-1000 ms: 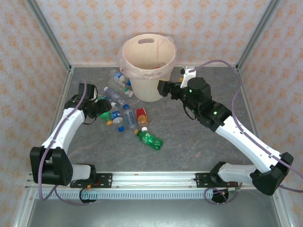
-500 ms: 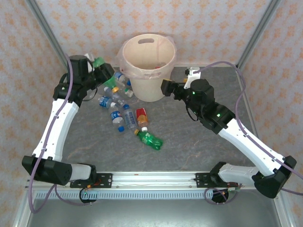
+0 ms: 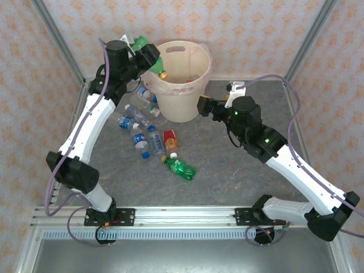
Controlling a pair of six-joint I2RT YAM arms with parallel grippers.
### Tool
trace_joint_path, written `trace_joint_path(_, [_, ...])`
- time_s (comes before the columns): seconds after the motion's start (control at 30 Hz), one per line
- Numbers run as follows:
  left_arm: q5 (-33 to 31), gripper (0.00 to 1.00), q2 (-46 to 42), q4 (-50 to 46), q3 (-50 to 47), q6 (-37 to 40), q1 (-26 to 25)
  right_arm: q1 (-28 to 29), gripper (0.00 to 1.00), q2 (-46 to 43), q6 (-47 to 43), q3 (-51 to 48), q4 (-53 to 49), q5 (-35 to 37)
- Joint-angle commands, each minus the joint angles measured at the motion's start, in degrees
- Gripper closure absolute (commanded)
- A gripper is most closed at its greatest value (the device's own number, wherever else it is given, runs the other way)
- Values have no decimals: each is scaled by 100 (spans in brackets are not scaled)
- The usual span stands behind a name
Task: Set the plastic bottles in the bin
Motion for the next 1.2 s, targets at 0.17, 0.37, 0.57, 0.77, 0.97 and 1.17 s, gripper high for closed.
trace_joint_path(0.17, [77, 41, 948, 950, 907, -454, -143, 12, 0, -326, 74, 150, -225, 363])
trace_joint_path(0.37, [141, 41, 1592, 883, 1534, -529, -208, 12, 0, -399, 116, 150, -286, 450])
trace_joint_path(0.57, [152, 41, 1736, 807, 1715, -530, -269, 12, 0, -420, 135, 161, -321, 532])
trace_joint_path(0.77, [102, 23, 1632, 696, 1732, -445, -275, 12, 0, -386, 117, 136, -274, 498])
trace_joint_path(0.97, [-67, 1, 1473, 433, 1722, -215, -266, 12, 0, -281, 116, 139, -282, 424])
trace_joint_path(1.17, [-140, 1, 1039, 272, 1623, -41, -267, 12, 0, -179, 135, 83, -340, 304])
